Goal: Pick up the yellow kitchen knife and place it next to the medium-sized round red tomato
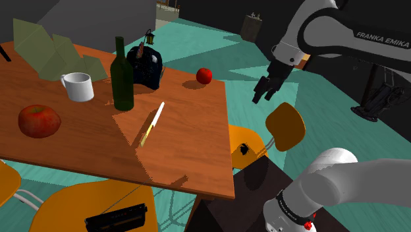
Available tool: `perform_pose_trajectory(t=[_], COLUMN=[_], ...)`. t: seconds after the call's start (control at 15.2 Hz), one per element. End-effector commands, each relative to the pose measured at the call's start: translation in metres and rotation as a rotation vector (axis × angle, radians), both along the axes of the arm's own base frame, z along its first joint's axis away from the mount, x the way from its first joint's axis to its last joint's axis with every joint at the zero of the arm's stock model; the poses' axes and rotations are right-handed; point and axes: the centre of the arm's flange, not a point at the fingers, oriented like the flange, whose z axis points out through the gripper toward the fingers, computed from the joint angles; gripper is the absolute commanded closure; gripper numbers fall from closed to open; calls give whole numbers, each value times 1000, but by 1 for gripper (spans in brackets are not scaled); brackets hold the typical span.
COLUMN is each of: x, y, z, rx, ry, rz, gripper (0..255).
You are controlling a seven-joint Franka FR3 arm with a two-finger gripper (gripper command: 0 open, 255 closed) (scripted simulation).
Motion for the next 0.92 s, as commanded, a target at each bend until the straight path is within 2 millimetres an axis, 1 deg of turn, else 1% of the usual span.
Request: perform_pose_trajectory(t=[0.0, 0.4, 0.86], x=[0, 33, 82], y=[0, 73, 152], z=[0, -26, -60], rx=[0, -33, -71], ry=[0, 16, 35], rz=[0, -126, -273], gripper=[0, 0, 0])
